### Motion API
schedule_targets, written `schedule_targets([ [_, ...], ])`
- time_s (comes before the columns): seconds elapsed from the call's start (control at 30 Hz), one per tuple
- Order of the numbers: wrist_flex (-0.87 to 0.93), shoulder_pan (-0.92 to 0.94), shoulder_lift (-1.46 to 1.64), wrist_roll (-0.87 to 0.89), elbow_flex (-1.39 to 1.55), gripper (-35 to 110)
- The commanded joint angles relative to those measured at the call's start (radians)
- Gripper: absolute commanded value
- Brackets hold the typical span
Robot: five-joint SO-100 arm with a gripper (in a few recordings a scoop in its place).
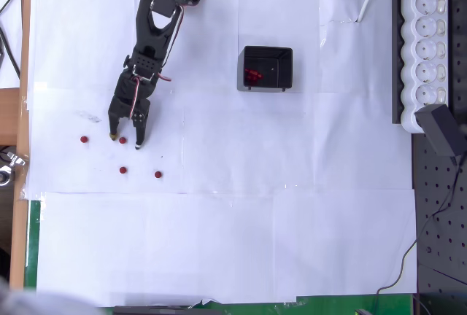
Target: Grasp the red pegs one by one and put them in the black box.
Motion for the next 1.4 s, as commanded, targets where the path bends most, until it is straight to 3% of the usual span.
schedule_targets([
  [0.0, -0.014, -0.012, 0.006, -0.008, 0.006, 17],
  [0.33, -0.017, -0.012, 0.008, 0.003, 0.005, 0],
  [0.5, 0.052, -0.012, -0.012, -0.021, 0.005, 0],
  [0.6, 0.341, -0.02, -0.155, -0.055, 0.02, 0],
  [0.73, 0.879, -0.083, -0.448, -0.161, 0.094, 0],
  [0.9, 1.575, -0.264, -0.716, -0.255, 0.345, 0],
  [1.0, 1.896, -0.426, -0.801, -0.279, 0.512, 0],
  [1.17, 2.091, -0.762, -0.853, -0.486, 0.716, 0],
  [1.37, 2.079, -1.058, -0.726, -0.689, 0.793, 0],
])
